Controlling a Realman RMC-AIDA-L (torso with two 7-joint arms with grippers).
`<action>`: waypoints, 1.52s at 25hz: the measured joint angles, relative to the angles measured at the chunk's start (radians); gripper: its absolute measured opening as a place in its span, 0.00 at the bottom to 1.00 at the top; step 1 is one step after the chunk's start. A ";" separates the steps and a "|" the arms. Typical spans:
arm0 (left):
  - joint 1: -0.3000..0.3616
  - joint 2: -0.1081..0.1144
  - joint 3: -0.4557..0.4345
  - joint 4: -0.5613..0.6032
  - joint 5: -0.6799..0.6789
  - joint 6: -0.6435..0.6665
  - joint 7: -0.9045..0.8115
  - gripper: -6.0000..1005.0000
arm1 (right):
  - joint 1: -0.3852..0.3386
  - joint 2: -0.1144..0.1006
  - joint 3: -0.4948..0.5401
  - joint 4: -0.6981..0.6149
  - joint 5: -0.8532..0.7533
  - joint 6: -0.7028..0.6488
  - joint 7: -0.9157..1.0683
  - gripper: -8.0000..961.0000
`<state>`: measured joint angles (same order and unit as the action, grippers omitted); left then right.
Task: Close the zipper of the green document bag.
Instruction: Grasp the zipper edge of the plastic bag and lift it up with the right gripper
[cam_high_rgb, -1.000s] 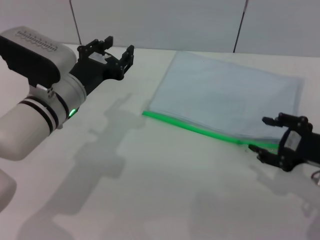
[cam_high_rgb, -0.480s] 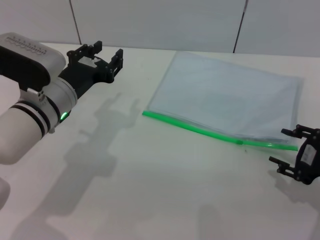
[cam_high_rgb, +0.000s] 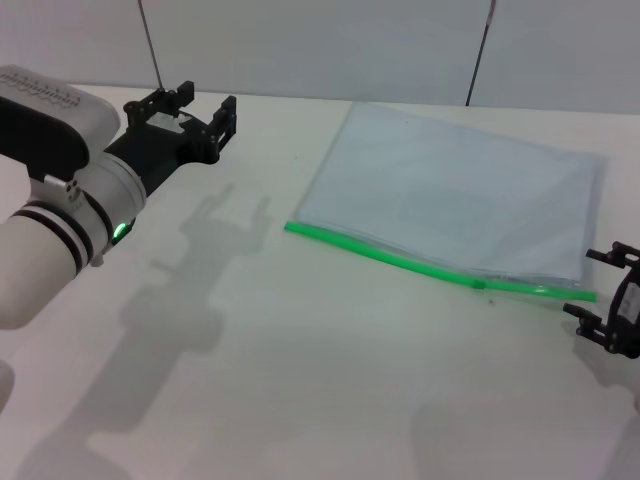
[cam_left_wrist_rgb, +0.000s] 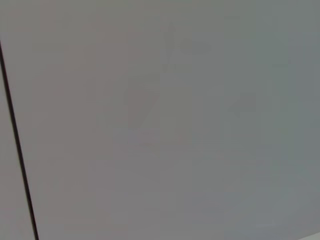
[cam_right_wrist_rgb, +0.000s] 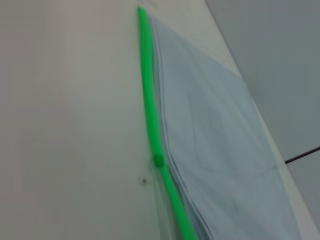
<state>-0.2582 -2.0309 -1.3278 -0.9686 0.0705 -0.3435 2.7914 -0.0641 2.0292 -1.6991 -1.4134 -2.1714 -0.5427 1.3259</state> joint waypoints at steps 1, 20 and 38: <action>0.004 0.000 0.000 -0.004 0.000 0.000 -0.001 0.54 | 0.007 0.000 0.000 0.010 -0.001 0.001 0.000 0.70; 0.029 0.000 -0.036 -0.019 0.008 0.001 -0.014 0.54 | 0.079 0.000 -0.074 0.158 0.006 0.204 0.008 0.66; 0.018 0.000 -0.036 -0.016 0.001 0.002 -0.015 0.54 | 0.192 0.001 -0.120 0.277 0.070 0.300 0.011 0.60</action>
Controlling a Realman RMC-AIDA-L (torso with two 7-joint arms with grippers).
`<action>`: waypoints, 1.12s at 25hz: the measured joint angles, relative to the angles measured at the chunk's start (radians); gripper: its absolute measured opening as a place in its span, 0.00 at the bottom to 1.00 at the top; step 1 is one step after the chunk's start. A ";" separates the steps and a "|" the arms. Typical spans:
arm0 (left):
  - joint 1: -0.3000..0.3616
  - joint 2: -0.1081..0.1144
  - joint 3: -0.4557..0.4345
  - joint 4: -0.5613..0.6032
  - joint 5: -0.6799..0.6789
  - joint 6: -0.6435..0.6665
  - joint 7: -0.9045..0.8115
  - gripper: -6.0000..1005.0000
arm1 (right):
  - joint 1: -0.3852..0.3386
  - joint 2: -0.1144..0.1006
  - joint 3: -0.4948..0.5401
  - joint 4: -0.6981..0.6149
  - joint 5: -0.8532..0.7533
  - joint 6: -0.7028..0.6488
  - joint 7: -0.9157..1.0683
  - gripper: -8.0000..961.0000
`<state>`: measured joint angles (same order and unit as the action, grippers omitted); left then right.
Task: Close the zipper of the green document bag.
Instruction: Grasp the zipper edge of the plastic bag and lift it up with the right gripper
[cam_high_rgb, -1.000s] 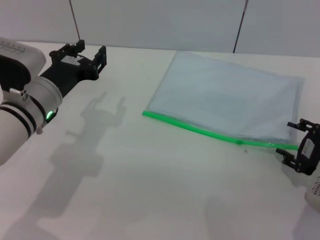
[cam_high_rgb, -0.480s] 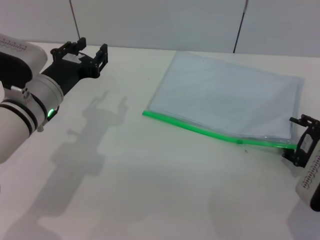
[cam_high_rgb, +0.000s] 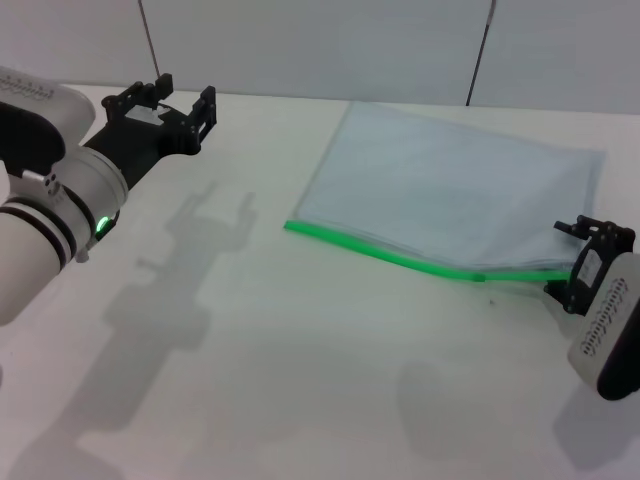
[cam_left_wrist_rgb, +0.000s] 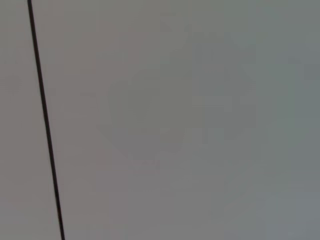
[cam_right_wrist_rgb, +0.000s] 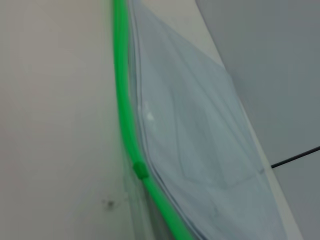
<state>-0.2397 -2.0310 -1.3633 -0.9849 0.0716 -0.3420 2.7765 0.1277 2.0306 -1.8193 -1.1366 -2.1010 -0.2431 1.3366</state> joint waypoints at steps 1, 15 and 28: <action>-0.002 0.000 0.001 0.001 0.000 0.000 0.000 0.54 | 0.008 0.000 -0.005 0.010 0.006 0.014 0.001 0.59; -0.007 0.000 0.007 0.005 -0.001 0.002 0.000 0.54 | 0.038 -0.001 -0.052 0.031 0.113 0.111 0.002 0.27; -0.013 0.027 0.149 -0.213 0.116 0.282 0.001 0.54 | -0.065 -0.003 0.088 -0.222 0.164 -0.182 0.007 0.14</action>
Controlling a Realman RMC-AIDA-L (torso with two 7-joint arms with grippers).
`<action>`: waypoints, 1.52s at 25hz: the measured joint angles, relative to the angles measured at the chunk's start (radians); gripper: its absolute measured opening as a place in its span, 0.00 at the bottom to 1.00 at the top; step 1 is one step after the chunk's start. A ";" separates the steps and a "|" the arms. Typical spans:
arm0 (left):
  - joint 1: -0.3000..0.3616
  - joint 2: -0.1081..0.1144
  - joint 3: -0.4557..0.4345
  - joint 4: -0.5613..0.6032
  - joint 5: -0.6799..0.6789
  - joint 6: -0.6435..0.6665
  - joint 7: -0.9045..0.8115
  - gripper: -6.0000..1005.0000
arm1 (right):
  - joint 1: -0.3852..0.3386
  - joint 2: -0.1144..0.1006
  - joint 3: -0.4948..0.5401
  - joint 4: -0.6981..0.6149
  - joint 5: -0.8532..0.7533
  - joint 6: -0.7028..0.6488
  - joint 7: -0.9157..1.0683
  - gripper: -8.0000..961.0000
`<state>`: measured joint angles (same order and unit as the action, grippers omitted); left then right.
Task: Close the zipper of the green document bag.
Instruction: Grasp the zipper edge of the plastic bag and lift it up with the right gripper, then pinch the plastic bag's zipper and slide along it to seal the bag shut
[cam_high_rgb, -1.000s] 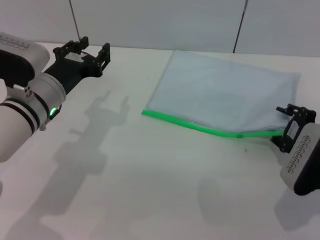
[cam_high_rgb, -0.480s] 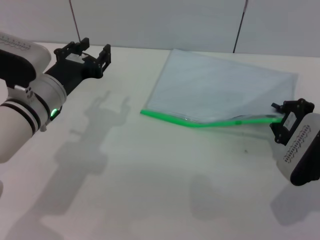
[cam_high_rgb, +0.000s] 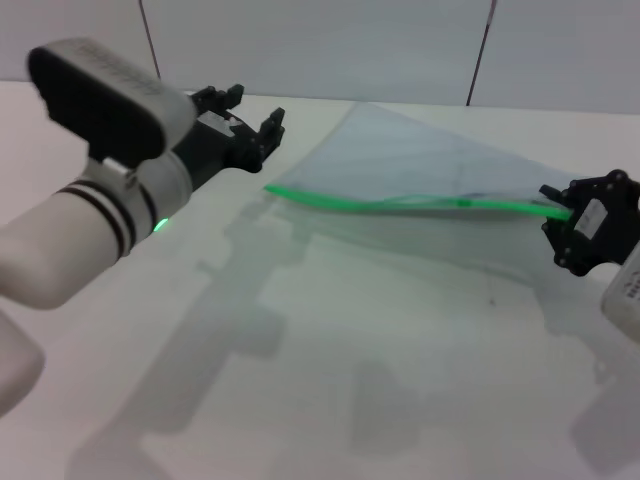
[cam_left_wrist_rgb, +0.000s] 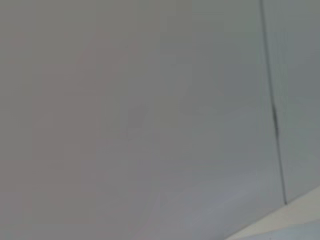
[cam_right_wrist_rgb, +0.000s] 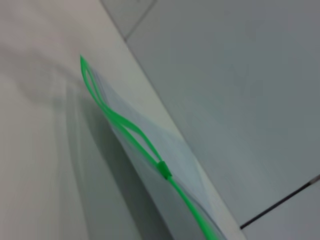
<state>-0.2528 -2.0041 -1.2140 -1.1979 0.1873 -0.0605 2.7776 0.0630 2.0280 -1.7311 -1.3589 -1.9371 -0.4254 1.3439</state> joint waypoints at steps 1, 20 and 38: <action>-0.006 0.000 0.011 -0.023 0.004 0.042 0.000 0.54 | -0.004 0.001 0.012 -0.016 0.001 -0.019 0.006 0.13; -0.131 0.047 0.205 -0.091 -0.045 0.108 0.020 0.54 | -0.020 0.001 0.031 -0.063 0.004 -0.086 0.055 0.06; -0.173 0.094 0.338 0.023 0.202 -0.039 0.027 0.54 | -0.014 0.001 0.048 -0.071 0.005 -0.113 0.062 0.07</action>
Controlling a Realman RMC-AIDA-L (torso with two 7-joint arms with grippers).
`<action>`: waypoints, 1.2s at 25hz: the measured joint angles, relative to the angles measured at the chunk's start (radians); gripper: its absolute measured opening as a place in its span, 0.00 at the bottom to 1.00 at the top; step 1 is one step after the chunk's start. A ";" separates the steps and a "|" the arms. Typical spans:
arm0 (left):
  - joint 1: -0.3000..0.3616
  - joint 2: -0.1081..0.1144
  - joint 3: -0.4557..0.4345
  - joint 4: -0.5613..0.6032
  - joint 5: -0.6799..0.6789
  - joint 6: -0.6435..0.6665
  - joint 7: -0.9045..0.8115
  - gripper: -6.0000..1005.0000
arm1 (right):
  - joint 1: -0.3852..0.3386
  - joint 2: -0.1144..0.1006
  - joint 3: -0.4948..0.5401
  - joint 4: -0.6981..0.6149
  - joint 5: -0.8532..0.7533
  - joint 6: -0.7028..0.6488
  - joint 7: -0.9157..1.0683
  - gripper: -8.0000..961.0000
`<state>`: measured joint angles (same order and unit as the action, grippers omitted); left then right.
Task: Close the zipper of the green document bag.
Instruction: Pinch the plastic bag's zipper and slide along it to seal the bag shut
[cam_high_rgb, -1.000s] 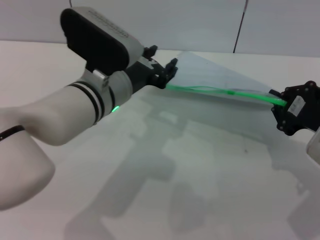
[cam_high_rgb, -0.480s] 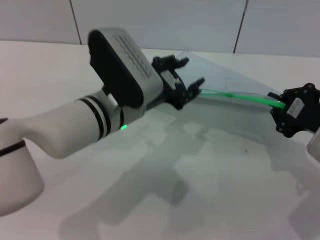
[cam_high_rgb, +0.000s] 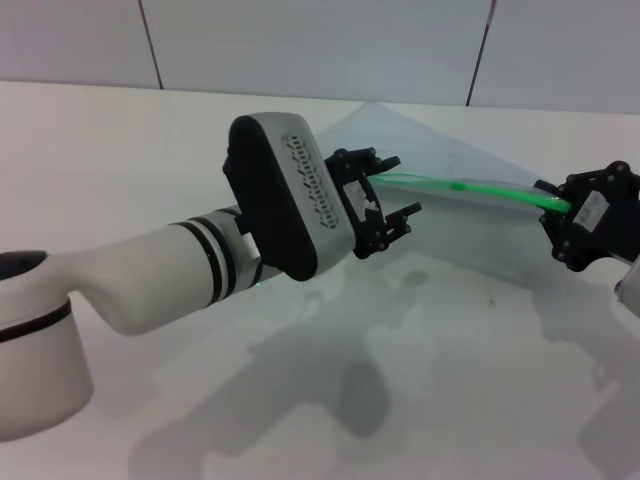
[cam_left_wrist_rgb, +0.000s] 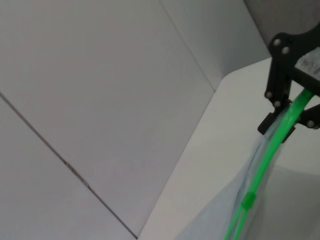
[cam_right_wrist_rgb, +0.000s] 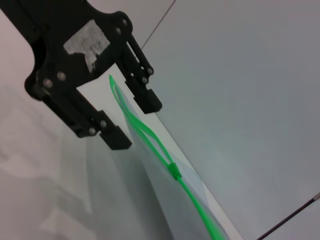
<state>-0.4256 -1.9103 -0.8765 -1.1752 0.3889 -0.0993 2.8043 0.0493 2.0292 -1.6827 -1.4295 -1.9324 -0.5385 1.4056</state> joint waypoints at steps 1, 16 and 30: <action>-0.003 -0.001 0.000 0.000 0.011 0.000 0.000 0.54 | 0.000 0.000 0.000 0.000 0.000 0.000 0.000 0.07; -0.067 -0.056 -0.021 0.063 0.093 -0.001 0.001 0.43 | 0.001 0.000 -0.004 -0.002 0.003 0.000 0.003 0.08; -0.108 -0.097 -0.022 0.120 0.121 -0.004 0.002 0.42 | 0.009 0.000 -0.009 -0.001 0.003 -0.001 0.003 0.09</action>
<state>-0.5333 -2.0077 -0.8985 -1.0549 0.5096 -0.1028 2.8064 0.0583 2.0295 -1.6916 -1.4308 -1.9297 -0.5397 1.4082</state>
